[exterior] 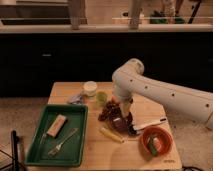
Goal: Place fork in table surface
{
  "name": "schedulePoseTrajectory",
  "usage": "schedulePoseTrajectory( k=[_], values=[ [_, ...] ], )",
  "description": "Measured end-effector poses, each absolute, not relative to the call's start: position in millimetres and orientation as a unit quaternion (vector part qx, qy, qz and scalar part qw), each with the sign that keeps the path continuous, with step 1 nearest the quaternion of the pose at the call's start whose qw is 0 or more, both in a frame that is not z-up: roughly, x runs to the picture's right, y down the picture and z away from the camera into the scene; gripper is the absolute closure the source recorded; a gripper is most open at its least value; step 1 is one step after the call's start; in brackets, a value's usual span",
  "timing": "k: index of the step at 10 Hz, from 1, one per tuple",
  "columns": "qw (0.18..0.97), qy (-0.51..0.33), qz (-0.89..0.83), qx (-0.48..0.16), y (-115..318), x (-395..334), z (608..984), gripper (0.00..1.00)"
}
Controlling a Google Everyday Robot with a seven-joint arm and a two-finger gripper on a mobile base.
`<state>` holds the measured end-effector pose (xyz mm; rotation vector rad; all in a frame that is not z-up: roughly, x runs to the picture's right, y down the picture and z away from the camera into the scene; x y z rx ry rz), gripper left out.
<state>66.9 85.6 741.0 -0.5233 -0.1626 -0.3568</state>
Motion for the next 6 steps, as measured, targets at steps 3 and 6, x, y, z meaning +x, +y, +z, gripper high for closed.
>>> schedulePoseTrajectory(
  k=[3, 6],
  values=[
    [0.939, -0.107, -0.21, -0.249, 96, 24, 726, 0.2],
    [0.938, -0.128, -0.218, -0.238, 102, 3, 713, 0.2]
  ],
)
